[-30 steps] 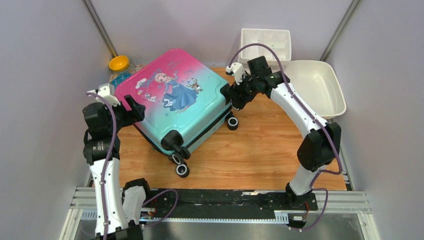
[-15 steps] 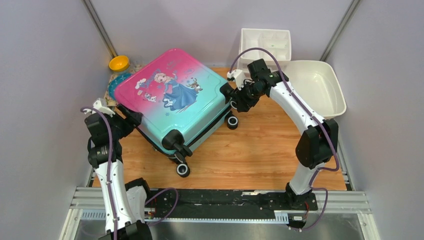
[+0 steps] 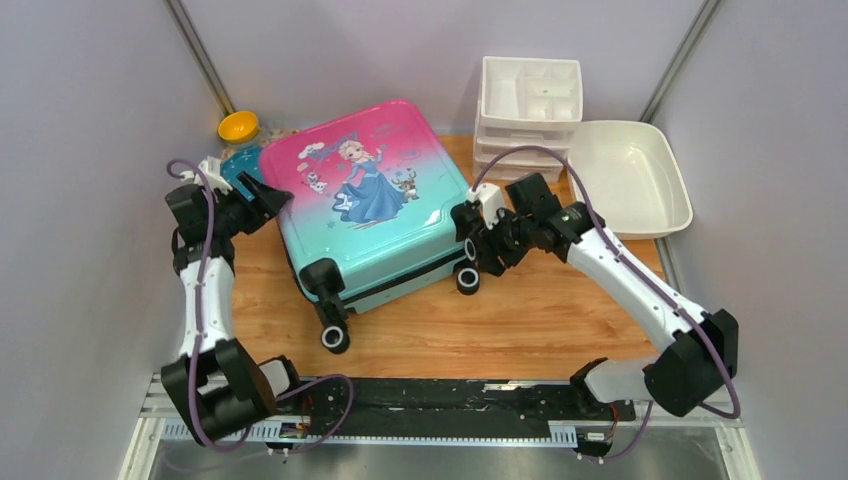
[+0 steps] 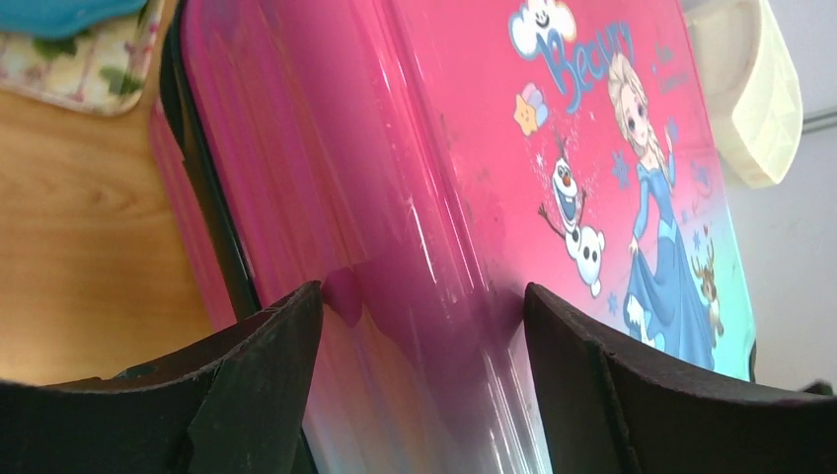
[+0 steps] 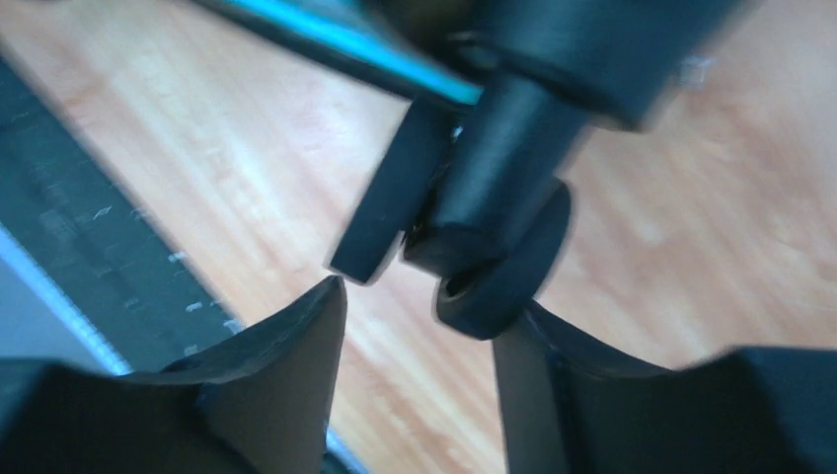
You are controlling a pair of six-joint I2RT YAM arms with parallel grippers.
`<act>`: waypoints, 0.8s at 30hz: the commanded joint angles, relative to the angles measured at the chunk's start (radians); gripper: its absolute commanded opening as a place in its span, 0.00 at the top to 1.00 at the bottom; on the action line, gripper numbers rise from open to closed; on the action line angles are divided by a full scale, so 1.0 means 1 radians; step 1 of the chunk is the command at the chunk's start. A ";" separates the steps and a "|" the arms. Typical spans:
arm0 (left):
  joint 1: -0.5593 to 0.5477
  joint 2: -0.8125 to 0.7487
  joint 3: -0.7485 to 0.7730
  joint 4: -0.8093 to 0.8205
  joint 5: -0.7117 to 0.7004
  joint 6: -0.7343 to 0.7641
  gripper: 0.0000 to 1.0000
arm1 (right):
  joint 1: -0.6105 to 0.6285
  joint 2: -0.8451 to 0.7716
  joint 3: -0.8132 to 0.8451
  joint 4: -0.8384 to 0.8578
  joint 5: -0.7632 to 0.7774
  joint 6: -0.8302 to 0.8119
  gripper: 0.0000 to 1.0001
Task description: Open, take out, and arrange the luggage
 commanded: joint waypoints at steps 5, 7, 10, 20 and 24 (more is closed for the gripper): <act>-0.026 0.312 0.322 -0.073 0.221 0.247 0.19 | 0.210 -0.129 0.061 -0.082 -0.355 0.103 0.04; -0.024 0.330 0.412 -0.173 0.216 0.295 0.18 | 0.169 -0.126 0.147 -0.134 -0.357 0.060 0.04; -0.024 0.315 0.455 -0.260 0.202 0.355 0.17 | 0.077 -0.113 0.248 -0.209 -0.399 -0.008 0.03; -0.029 0.200 0.380 -0.354 0.196 0.409 0.13 | -0.151 -0.028 0.167 -0.156 -0.303 -0.148 0.30; -0.086 0.224 0.365 -0.380 0.184 0.427 0.13 | -0.149 0.003 0.089 -0.061 -0.298 -0.157 0.48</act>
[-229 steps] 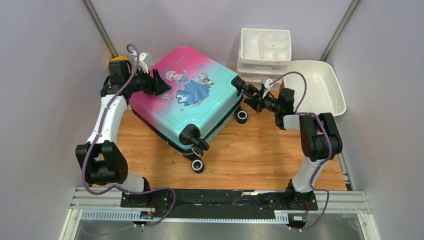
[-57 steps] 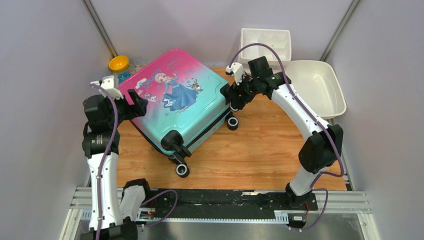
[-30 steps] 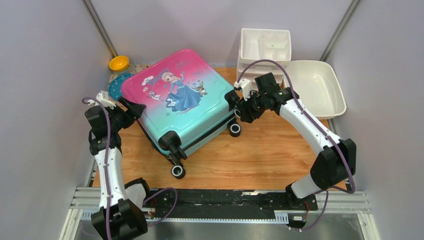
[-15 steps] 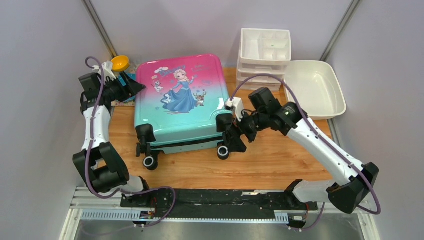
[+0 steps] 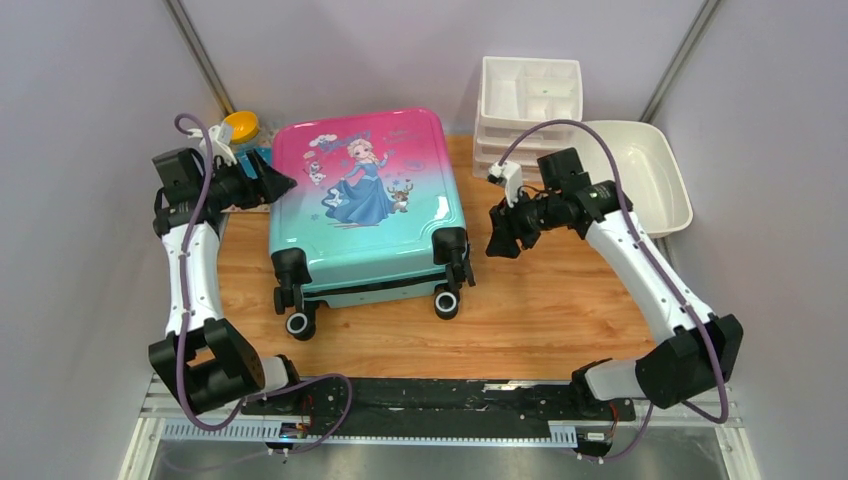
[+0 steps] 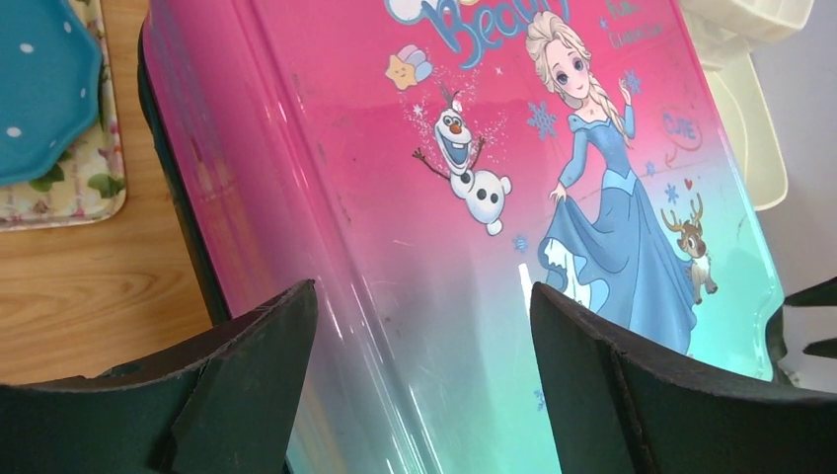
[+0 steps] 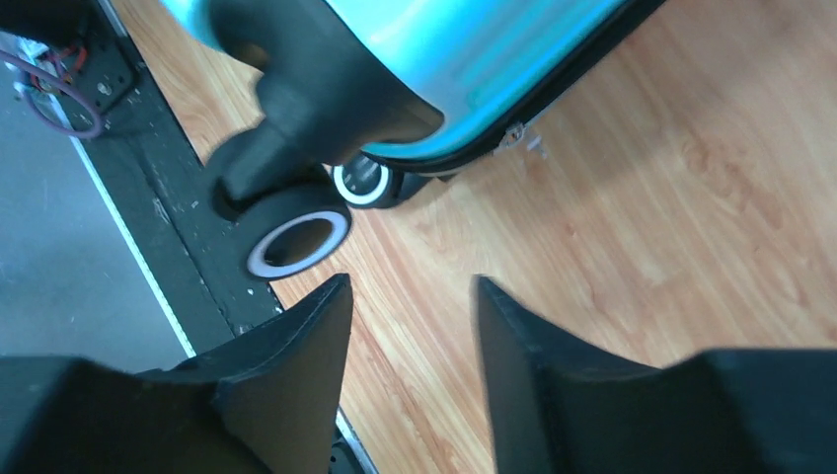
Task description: Open, take out, and arrange the luggage
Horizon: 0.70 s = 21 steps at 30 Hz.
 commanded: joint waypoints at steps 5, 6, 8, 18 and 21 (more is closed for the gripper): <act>-0.151 0.109 -0.021 -0.041 0.000 0.048 0.13 | 0.034 0.061 -0.132 0.172 -0.016 -0.058 0.54; -0.163 0.129 -0.005 -0.035 0.000 0.046 0.14 | 0.060 0.064 -0.151 0.205 -0.019 -0.056 0.54; -0.178 0.190 0.017 -0.025 0.008 0.042 0.14 | 0.089 0.067 -0.166 0.244 -0.027 -0.049 0.54; -0.181 0.366 0.461 -0.205 -0.091 0.190 0.12 | 0.338 0.104 -0.143 0.373 -0.033 -0.022 0.54; -0.181 0.323 0.503 -0.222 -0.236 0.230 0.10 | 0.398 0.128 -0.114 0.387 -0.027 -0.001 0.53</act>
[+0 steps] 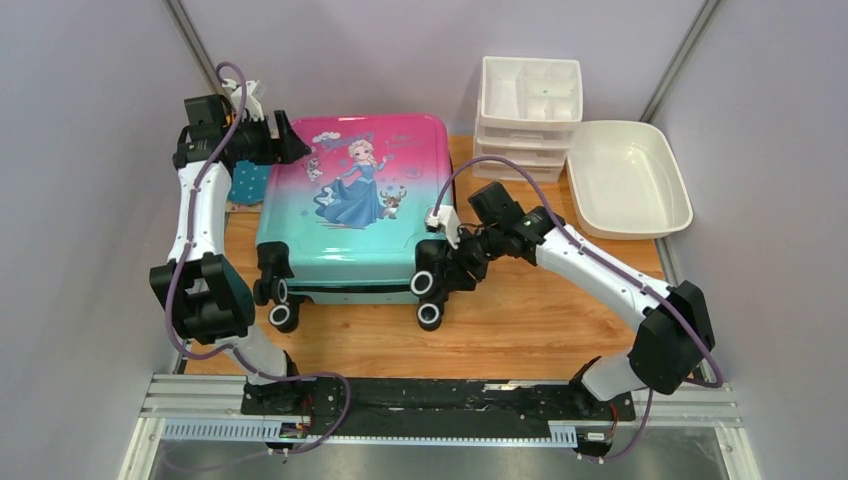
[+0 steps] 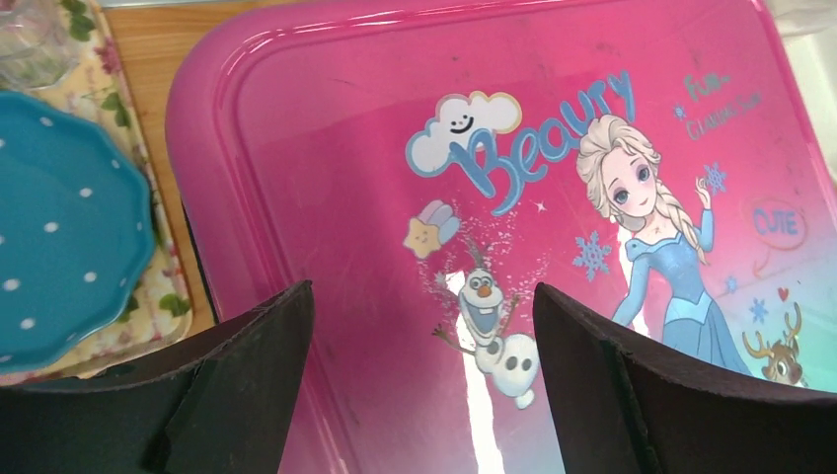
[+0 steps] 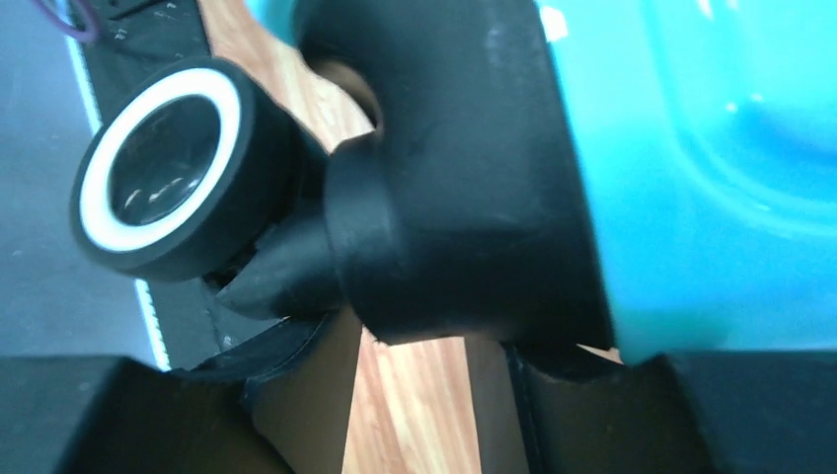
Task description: Open, take out, and arrange the luggage
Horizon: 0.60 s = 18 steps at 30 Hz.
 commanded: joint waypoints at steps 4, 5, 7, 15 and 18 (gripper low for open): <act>-0.025 -0.154 0.043 -0.131 -0.152 0.108 0.10 | 0.146 0.066 0.123 0.141 -0.046 0.075 0.48; -0.025 -0.194 0.031 -0.148 -0.135 0.107 0.10 | 0.146 0.072 0.133 0.141 -0.029 0.089 0.42; -0.030 -0.241 -0.013 -0.177 -0.097 0.130 0.10 | 0.140 0.077 0.182 0.093 -0.002 0.106 0.38; -0.096 -0.413 -0.274 -0.224 0.112 0.240 0.10 | -0.019 -0.167 0.073 0.071 0.042 0.118 0.22; -0.123 -0.447 -0.349 -0.206 0.125 0.282 0.10 | -0.088 -0.279 -0.083 0.195 0.045 0.086 0.18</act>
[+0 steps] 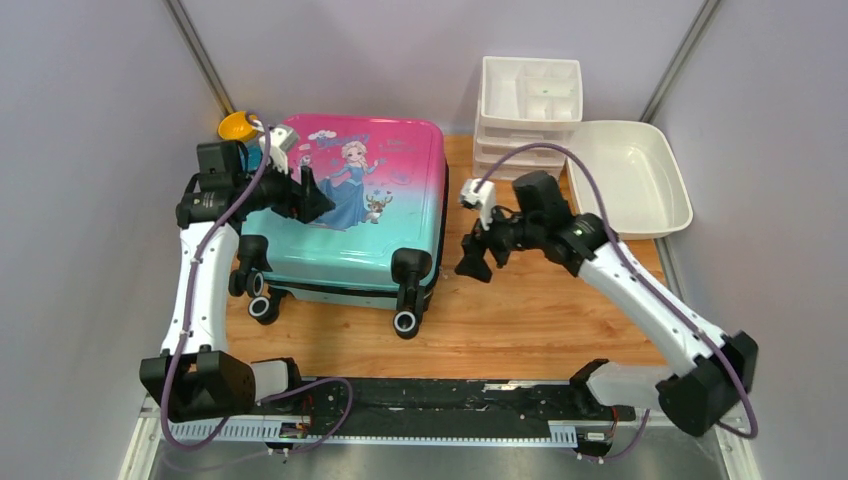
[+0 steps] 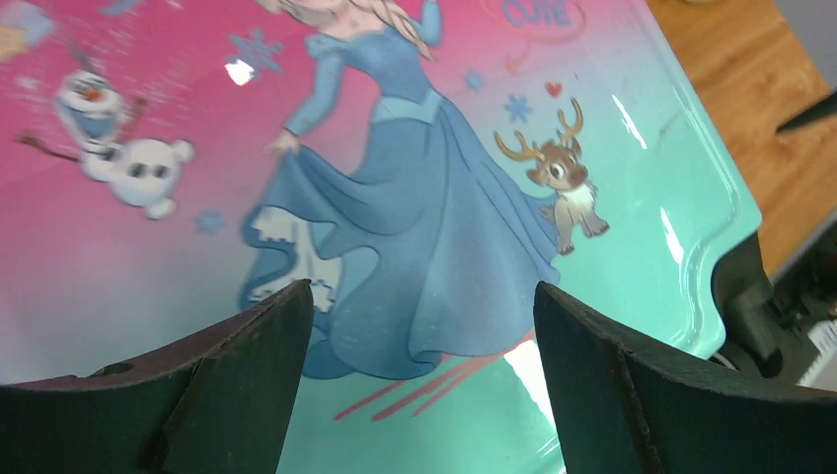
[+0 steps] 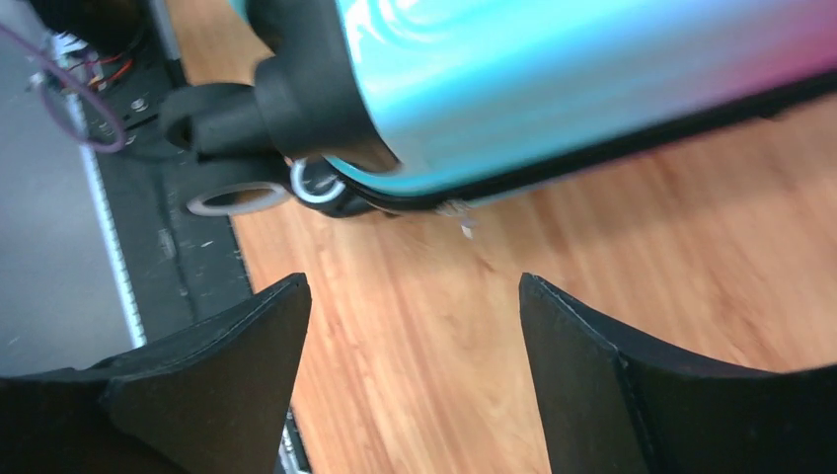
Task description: Open, take out, and arrange the luggage
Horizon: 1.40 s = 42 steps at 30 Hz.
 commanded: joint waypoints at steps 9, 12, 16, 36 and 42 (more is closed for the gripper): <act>-0.118 -0.045 -0.123 0.025 0.015 0.109 0.10 | -0.136 -0.161 -0.437 0.566 0.082 -0.007 0.21; -0.117 -0.033 -0.106 0.016 -0.001 0.098 0.10 | -0.133 -0.181 -0.587 0.851 0.110 0.033 0.23; -0.117 -0.009 -0.083 -0.007 -0.008 0.083 0.11 | -0.095 -0.135 -0.678 1.074 0.165 0.078 0.25; -0.118 -0.027 -0.115 -0.040 -0.028 0.105 0.11 | 0.004 0.020 -0.694 1.184 -0.005 0.020 0.32; -0.118 -0.025 -0.114 -0.061 -0.010 0.137 0.11 | -0.048 0.020 -0.643 1.011 -0.177 -0.082 0.28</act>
